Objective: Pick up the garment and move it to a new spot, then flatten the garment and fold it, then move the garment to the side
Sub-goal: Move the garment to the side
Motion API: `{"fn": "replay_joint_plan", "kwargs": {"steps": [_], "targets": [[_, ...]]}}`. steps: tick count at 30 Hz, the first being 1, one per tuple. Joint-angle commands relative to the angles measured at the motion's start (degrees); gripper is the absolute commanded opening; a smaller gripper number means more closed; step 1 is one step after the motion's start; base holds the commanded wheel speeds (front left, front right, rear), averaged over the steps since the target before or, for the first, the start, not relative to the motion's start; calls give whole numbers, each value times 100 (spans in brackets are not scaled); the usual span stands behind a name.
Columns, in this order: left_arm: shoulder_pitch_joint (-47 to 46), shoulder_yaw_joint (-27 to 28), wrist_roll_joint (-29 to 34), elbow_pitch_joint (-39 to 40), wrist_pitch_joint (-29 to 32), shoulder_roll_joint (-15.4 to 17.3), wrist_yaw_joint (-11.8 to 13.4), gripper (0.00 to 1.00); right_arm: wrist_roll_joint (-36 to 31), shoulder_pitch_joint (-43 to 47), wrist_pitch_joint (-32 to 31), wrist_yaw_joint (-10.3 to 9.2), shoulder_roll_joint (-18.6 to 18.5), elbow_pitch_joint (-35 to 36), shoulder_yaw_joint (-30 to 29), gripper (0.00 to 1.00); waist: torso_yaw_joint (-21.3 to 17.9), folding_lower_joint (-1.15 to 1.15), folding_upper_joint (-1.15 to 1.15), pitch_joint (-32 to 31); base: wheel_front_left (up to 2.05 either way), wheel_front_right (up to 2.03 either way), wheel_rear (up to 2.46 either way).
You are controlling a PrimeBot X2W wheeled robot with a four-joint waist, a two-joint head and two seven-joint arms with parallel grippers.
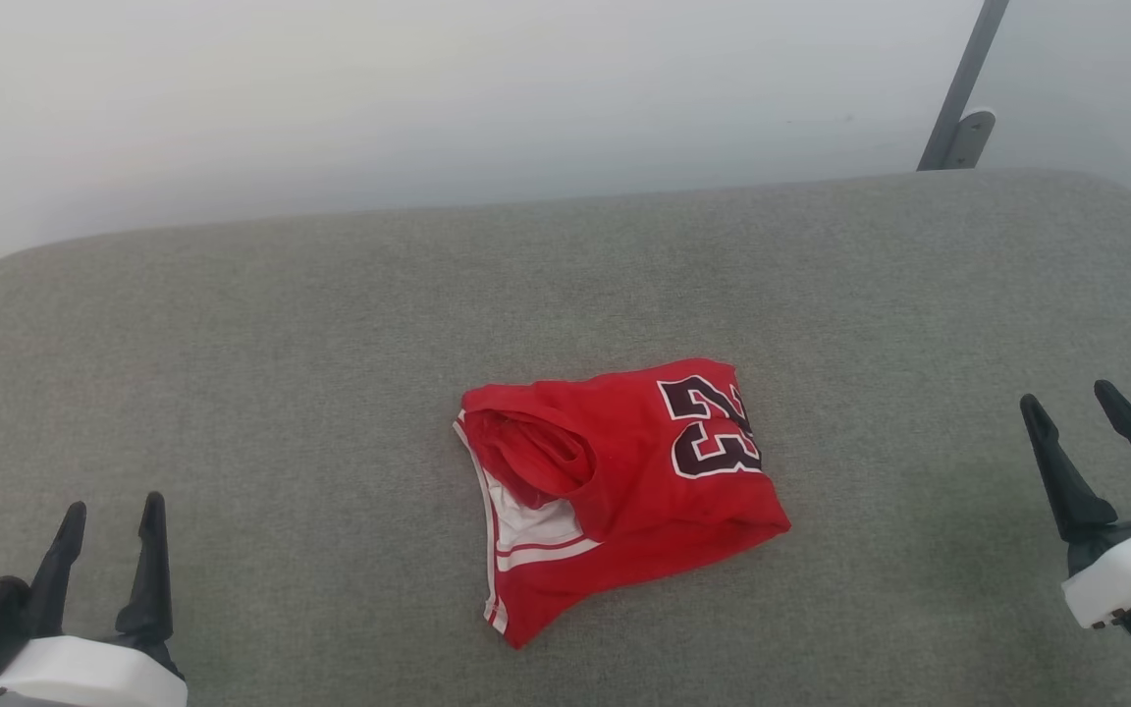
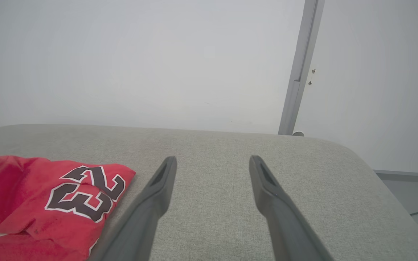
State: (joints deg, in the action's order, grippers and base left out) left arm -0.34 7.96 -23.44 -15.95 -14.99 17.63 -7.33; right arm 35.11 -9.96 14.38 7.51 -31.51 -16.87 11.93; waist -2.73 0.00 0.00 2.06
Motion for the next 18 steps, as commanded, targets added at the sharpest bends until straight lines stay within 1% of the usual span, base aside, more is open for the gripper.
{"fn": "replay_joint_plan", "kwargs": {"steps": [1,6,10,13,18], "targets": [[53,33,58,19,-23,-9,-13,100,-28,34,46,-5,25,33,-12,100,9,0,0,-1,0,0,0],[68,30,58,28,-23,-29,-15,100,-42,67,-2,-5,32,51,-21,100,92,0,0,2,0,0,0],[65,19,56,25,-24,-51,-16,100,20,-7,-198,-5,51,107,112,100,218,0,0,35,0,0,0],[12,-17,47,23,-23,-90,-14,100,141,-84,-451,-5,96,174,268,100,358,0,0,96,0,0,0],[-104,-116,87,42,-23,-188,-15,100,369,-296,-989,-6,45,240,604,100,628,0,0,251,0,0,0]]}}
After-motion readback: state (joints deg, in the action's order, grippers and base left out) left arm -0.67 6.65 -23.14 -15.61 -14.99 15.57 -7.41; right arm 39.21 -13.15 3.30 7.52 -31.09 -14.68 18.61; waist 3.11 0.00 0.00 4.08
